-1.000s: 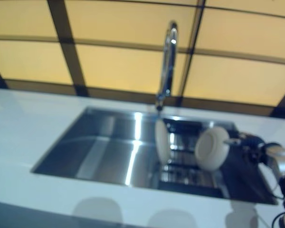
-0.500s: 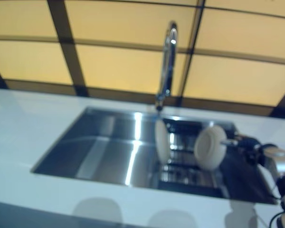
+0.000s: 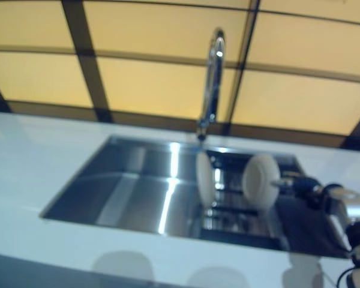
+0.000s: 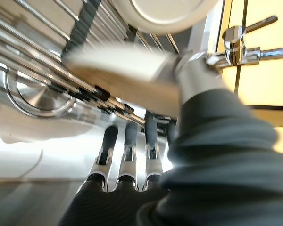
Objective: Take plates into dishwasher
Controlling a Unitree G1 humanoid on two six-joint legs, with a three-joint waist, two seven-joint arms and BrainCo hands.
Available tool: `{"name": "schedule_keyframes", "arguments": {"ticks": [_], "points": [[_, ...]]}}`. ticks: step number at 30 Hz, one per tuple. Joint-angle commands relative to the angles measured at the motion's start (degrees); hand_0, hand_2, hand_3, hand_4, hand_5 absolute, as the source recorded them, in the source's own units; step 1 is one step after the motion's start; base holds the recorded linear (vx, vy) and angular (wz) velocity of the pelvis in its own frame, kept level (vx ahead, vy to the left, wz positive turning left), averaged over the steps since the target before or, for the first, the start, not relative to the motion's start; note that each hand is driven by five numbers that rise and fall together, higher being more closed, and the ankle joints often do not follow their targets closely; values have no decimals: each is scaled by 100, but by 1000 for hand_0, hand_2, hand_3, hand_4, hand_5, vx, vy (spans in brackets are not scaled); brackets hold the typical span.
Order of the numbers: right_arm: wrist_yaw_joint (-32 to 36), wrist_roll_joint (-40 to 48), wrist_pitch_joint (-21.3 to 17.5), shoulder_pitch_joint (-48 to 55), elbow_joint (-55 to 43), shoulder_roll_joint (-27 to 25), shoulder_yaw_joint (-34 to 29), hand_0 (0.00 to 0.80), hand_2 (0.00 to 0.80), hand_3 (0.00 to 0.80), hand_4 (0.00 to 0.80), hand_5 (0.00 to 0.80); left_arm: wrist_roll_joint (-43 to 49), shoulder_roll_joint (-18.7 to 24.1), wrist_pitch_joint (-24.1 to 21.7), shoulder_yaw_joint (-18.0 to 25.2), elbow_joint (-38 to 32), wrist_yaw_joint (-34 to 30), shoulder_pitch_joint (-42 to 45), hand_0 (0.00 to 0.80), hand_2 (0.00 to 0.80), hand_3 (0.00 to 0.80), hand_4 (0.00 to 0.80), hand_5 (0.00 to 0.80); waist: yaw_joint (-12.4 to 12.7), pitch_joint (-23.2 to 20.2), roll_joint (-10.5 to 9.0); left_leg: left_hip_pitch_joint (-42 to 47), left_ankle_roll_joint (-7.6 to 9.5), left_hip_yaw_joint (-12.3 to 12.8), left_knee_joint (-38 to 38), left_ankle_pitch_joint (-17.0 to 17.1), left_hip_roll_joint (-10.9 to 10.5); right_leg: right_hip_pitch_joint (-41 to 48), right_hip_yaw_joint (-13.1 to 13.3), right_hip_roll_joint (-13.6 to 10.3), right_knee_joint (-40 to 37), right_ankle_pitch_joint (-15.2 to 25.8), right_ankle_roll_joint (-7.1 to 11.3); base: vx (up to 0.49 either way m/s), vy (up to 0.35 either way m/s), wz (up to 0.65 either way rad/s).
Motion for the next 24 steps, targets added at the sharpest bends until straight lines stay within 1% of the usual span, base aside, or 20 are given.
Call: {"name": "schedule_keyframes", "arguments": {"ticks": [1,3,7,10,15,20,21,24], "points": [[-135,-121,-239,-576,223,116,227,800,800,800,800,800,59,151,3,-325,109,-23,-188,0,0,0,0,0,331,-84,-71,-87,-75,108,-14,-227,79,167,-26,-247,58,-248,528,-3,14,3],[-349,-197,-377,-643,244,129,265,800,800,800,800,800,19,133,5,-341,107,-5,-178,0,0,0,0,0,342,-90,-63,-86,-73,94,-14,-227,75,175,-22,-246,58,-255,526,0,0,0],[-541,-272,-385,-698,237,134,264,800,800,800,800,800,-3,124,4,-337,106,-7,-176,0,0,0,0,0,351,-87,-58,-84,-74,80,-13,-229,68,179,-25,-250,59,-258,526,0,0,0],[-811,-395,-419,-797,195,141,330,800,800,800,800,800,-77,98,46,-374,94,18,-191,0,0,0,0,0,357,-84,-48,-78,-67,68,-14,-228,64,182,-28,-256,65,-257,525,-3,8,1],[-1124,-329,-577,-848,155,118,355,800,800,800,800,800,-107,79,9,-385,127,49,-199,0,0,0,0,0,361,-82,-57,-70,-55,74,-6,-240,60,189,-20,-261,74,-264,525,0,0,0],[-1227,-303,-647,-832,160,105,306,800,800,800,800,800,-90,81,3,-385,128,50,-202,0,0,0,0,0,361,-88,-63,-61,-51,77,-1,-247,59,195,-23,-261,77,-260,529,0,0,0],[-1344,-240,-720,-846,156,97,302,800,800,800,800,800,-85,79,4,-395,134,41,-199,0,0,0,0,0,363,-90,-62,-57,-47,85,2,-249,61,194,-23,-262,81,-258,529,0,0,0],[-1462,-28,-711,-842,121,114,262,800,800,800,800,800,-85,72,18,-408,153,33,-214,0,0,0,0,0,354,-102,-65,-48,-45,82,0,-255,57,202,-8,-252,74,-258,527,0,0,0]]}}
